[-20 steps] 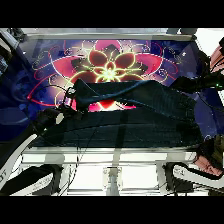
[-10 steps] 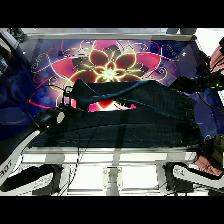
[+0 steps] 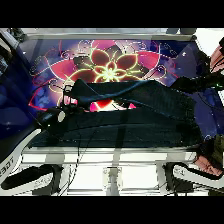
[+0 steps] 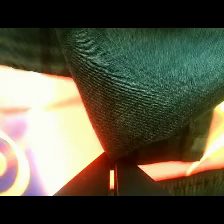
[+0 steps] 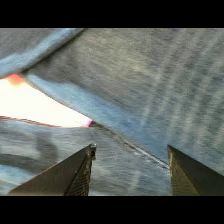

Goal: Fold the clothes and pants, and hang the long-sleeved shirts on hangers.

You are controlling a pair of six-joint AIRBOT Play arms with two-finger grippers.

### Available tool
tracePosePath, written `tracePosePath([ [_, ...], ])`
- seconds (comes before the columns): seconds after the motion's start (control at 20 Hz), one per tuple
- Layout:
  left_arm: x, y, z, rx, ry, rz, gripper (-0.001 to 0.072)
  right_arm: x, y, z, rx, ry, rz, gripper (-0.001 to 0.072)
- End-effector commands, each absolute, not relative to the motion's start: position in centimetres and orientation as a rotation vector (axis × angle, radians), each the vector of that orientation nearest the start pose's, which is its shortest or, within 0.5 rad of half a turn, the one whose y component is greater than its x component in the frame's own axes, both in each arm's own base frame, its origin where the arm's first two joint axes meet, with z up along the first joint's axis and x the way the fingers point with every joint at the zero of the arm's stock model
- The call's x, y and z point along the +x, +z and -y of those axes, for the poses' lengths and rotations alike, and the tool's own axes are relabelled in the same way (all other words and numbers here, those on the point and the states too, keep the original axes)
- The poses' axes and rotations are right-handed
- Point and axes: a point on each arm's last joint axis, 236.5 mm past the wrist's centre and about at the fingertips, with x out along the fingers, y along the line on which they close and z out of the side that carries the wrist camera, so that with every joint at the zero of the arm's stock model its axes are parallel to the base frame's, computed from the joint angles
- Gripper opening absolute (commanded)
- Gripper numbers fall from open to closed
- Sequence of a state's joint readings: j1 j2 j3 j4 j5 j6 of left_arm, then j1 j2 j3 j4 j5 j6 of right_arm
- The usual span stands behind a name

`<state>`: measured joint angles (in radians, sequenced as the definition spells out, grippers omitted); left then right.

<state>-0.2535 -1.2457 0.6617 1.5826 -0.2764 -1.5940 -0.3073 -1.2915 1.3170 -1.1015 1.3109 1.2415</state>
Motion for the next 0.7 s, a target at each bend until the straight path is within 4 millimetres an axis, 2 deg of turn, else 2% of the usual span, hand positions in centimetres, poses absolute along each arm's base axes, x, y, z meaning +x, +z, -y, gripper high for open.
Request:
tracePosePath([
  [0.0, 41.7, -0.6, 7.7, 0.173, -0.182, -0.799, 0.0022, 39.6, 5.7, 6.2, 0.15, 0.114, -1.177, 0.0511],
  [0.2, 43.3, 13.4, -0.3, 0.357, 0.011, -0.693, 0.0021, 39.1, 2.0, 11.6, 0.22, 0.021, -1.241, 0.0511],
  [0.3, 43.3, 18.1, -2.6, 0.391, 0.059, -0.662, 0.0021, 38.3, -0.9, 13.9, 0.302, -0.017, -1.298, 0.0511],
  [0.35, 43.4, 19.7, -3.2, 0.404, 0.072, -0.642, 0.0021, 37.9, -2.2, 14.6, 0.346, -0.028, -1.322, 0.0511],
  [0.45, 43.5, 21.4, -3.7, 0.416, 0.085, -0.616, 0.0021, 37.8, -4.4, 15.5, 0.429, -0.043, -1.342, 0.051],
  [0.55, 43.5, 21.1, -3.8, 0.417, 0.084, -0.63, 0.0021, 38.4, -6.0, 16.3, 0.471, -0.075, -1.336, 0.0507],
  [0.65, 43.7, 19.8, -3.8, 0.418, 0.081, -0.67, 0.0021, 39.5, -7.1, 16.5, 0.493, -0.084, -1.308, 0.0502],
])
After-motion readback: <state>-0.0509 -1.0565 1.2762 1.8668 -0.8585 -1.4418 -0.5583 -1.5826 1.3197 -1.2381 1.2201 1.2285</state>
